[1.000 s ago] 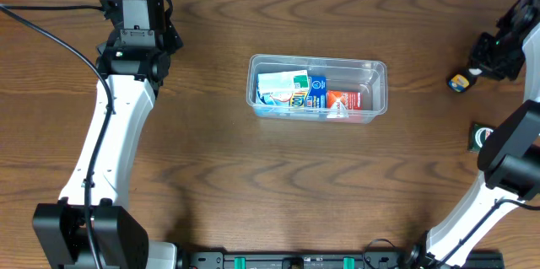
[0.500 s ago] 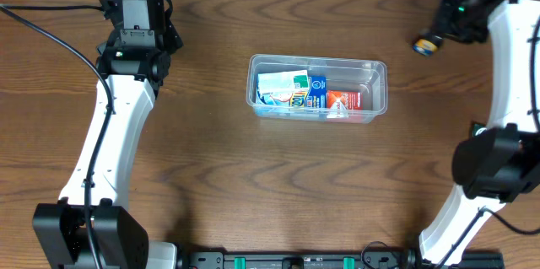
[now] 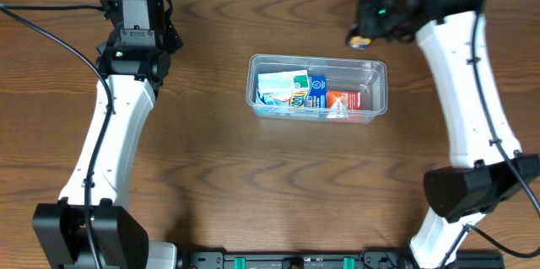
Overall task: Pack container
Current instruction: 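Carry the bottle over the container and lower it in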
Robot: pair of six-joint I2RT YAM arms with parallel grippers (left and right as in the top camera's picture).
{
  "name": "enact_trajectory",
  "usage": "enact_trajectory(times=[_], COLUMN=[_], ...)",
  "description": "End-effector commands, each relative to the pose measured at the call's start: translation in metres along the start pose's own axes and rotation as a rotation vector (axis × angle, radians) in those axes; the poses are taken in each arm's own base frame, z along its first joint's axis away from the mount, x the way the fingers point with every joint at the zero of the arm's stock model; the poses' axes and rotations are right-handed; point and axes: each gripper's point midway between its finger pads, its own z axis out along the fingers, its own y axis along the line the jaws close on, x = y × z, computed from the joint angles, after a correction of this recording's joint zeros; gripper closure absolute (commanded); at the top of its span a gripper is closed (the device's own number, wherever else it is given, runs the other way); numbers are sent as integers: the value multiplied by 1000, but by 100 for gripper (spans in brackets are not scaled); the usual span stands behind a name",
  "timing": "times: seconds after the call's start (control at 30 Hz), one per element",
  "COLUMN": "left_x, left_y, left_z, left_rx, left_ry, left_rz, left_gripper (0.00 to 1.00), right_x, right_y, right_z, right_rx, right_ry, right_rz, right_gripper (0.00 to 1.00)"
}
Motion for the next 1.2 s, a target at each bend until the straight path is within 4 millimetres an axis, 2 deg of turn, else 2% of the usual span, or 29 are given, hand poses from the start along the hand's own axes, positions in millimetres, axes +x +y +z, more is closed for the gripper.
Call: enact_trajectory(times=[0.0,0.13,0.37,0.83,0.93,1.17], left_x=[-2,-2,-2,-2,-2,-2], left_y=[3,3,3,3,3,3], left_z=[1,1,1,1,1,1], left_rx=[-13,-13,-13,-12,-13,-13], left_ry=[-6,-6,-6,-6,-6,-6], left_rz=[-16,-16,-16,-16,-16,-16], left_gripper=[2,2,2,2,2,2], right_x=[-3,5,23,36,36,37], right_y=[8,17,13,10,9,5], right_z=[2,13,39,71,74,74], right_rx=[83,101,124,134,134,135], right_ry=[-30,2,74,101,98,106], right_rz=[-29,-21,22,19,21,31], right_gripper=[68,67,67,65,61,59])
